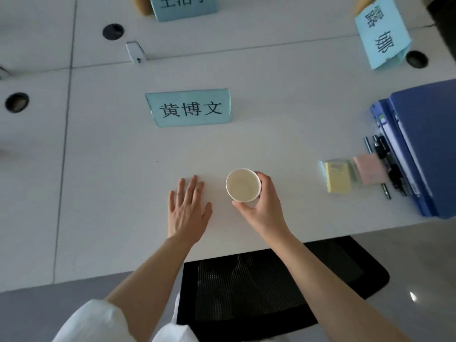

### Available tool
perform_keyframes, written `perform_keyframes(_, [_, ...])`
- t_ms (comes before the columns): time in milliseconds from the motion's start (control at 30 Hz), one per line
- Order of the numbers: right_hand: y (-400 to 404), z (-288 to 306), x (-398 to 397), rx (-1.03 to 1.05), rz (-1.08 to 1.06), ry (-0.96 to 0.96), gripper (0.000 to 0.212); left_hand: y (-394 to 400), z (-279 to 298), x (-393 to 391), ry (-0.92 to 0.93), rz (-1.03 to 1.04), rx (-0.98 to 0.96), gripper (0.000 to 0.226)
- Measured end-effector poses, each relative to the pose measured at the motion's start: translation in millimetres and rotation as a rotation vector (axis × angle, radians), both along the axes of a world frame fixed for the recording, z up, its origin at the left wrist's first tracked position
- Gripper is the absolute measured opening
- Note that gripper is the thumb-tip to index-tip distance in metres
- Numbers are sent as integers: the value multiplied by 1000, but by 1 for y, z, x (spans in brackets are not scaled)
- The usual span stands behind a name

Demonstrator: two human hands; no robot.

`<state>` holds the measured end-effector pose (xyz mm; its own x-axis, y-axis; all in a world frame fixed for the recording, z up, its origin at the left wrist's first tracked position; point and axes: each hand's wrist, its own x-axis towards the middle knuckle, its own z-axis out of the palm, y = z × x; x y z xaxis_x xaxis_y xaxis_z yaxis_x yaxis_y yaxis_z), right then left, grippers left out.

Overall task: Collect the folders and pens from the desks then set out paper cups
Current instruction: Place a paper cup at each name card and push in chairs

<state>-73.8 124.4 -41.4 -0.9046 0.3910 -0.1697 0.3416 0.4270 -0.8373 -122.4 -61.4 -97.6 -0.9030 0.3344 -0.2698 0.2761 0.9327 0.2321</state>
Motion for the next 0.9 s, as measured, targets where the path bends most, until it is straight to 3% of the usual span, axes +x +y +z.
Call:
perform_keyframes(267, [67, -4, -84, 10, -64, 62, 71, 66, -16, -50, 72, 317, 48, 68])
perform_keyframes(567, [81, -12, -194, 40, -28, 84, 71, 70, -23, -50, 124, 336, 15, 70])
perform_keyframes(900, [85, -25, -216, 47, -39, 55, 73, 69, -23, -50, 132, 341, 13, 70])
